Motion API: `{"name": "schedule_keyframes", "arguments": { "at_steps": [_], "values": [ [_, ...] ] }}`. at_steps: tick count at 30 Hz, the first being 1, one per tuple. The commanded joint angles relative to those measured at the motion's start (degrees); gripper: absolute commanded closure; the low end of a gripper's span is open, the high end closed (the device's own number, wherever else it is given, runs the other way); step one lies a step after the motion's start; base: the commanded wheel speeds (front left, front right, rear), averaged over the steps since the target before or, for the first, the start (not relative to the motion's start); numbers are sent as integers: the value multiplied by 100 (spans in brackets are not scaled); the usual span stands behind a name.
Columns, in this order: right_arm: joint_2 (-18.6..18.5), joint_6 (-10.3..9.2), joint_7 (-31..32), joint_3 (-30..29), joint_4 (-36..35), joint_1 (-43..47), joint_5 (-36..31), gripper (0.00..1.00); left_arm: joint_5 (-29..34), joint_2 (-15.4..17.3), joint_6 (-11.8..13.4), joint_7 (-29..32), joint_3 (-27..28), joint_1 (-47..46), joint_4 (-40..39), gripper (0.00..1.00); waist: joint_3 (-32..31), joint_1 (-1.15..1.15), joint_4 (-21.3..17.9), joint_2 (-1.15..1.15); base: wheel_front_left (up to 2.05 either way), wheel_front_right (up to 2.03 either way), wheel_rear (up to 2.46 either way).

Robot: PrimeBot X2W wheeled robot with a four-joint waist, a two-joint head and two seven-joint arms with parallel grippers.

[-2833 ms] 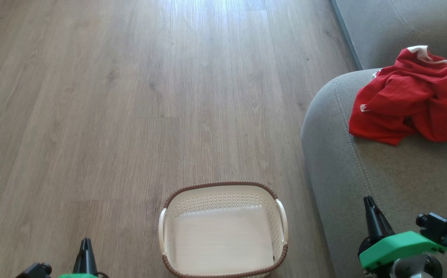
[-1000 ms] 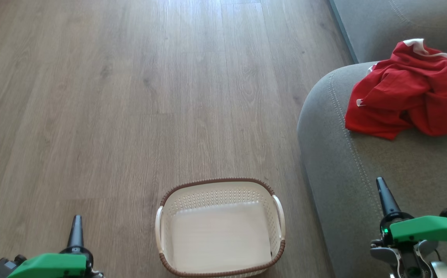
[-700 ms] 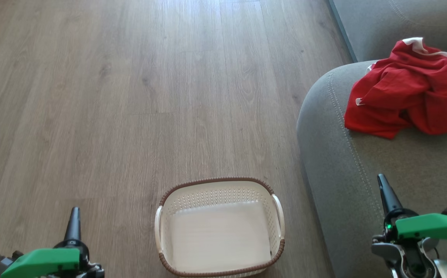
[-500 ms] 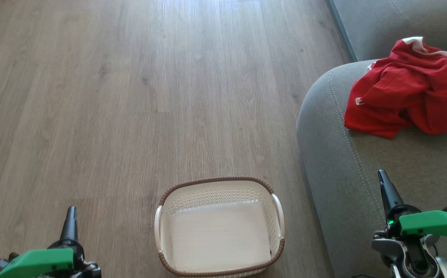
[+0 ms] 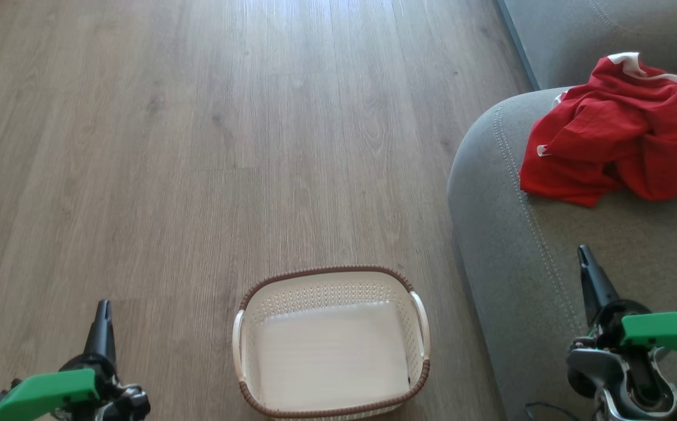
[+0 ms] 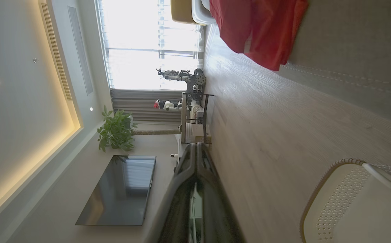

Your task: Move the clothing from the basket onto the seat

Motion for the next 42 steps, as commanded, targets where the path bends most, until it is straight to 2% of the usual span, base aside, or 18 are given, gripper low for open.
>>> {"name": "schedule_keyframes", "arguments": {
  "at_steps": [1, 42],
  "values": [
    [-99, 0, 65, 90, -245, -309, 203, 100, -144, 38, -74, 62, 285, -293, -229, 100, 3, 0, -3, 0, 0, 0, 0],
    [-232, 0, -54, 262, -266, -305, 455, 100, -215, 26, -93, 86, 314, -303, -238, 100, 6, 0, -6, 0, 0, 0, 0]
  ]
}}
